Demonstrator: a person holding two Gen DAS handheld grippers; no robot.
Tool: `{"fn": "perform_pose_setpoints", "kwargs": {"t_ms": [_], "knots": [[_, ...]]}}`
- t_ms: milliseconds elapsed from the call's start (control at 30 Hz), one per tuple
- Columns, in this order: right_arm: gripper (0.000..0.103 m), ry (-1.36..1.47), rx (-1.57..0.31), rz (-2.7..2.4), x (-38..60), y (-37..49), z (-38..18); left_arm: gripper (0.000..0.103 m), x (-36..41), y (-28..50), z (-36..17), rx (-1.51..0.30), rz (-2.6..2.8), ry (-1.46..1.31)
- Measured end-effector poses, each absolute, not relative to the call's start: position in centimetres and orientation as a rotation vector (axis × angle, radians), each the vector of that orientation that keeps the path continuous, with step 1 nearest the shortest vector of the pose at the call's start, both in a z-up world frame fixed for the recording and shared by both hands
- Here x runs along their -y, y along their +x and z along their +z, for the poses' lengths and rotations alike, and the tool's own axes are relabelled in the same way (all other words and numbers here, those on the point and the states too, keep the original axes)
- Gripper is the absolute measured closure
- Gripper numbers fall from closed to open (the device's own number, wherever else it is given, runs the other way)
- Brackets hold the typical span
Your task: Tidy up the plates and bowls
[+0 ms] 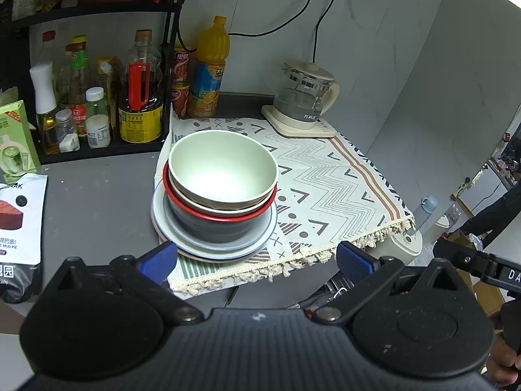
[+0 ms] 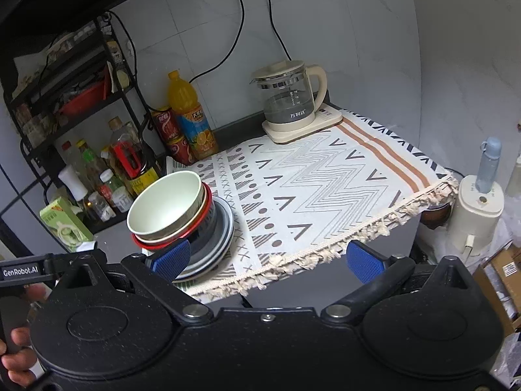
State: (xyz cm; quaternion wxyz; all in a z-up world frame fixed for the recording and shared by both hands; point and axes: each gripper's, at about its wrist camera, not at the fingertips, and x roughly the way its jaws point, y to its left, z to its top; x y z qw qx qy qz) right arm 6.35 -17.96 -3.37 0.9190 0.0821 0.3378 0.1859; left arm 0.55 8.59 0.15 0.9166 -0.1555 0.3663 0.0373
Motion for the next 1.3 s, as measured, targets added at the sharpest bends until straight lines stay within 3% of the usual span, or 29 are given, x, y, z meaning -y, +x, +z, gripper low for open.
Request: {"fn": "perform_pose_setpoints", "kwargs": {"t_ms": [1300], "knots": [[0.000, 0.121, -0.703, 0.370, 18.5, 1.1, -4.1, 0.001, -6.6, -4.2, 0.0, -0.793, 0.073, -0.244]]}}
